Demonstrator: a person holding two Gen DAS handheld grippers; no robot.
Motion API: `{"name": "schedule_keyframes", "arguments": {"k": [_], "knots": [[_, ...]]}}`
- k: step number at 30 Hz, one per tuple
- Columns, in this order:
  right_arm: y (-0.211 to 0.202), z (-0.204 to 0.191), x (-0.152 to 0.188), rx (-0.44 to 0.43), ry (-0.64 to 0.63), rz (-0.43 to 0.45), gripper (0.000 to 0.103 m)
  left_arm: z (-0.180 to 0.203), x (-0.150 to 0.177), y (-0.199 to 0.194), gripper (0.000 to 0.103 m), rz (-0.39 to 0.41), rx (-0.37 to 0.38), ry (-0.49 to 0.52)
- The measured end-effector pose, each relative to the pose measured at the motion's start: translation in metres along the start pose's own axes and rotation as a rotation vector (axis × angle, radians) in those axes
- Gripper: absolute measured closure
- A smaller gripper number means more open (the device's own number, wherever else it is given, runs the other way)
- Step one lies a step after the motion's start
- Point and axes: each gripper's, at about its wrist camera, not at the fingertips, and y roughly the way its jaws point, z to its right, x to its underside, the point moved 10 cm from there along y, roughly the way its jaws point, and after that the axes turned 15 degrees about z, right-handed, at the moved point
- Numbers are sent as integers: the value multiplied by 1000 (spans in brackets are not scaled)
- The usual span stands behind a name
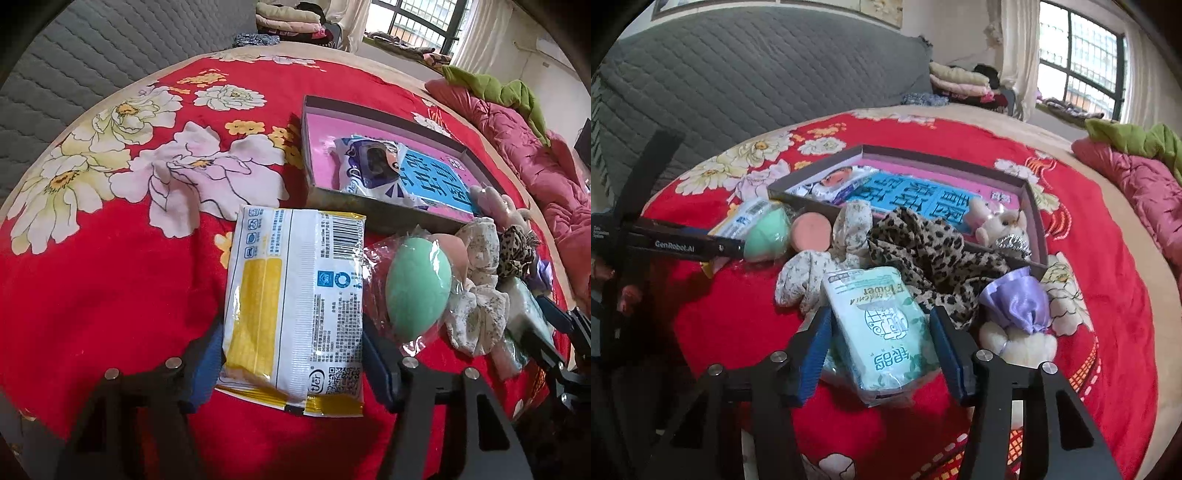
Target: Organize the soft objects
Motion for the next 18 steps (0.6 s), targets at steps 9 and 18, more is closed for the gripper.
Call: {"name": "schedule_keyframes", "arguments": {"k": [9,18], "knots": [[1,3,-1,-17,44,4,52,-2,-1,-6,40,14,0,-20],[-15,5,-18,-35,91,80,57,7,-9,-18,41,50,23,-11]]}}
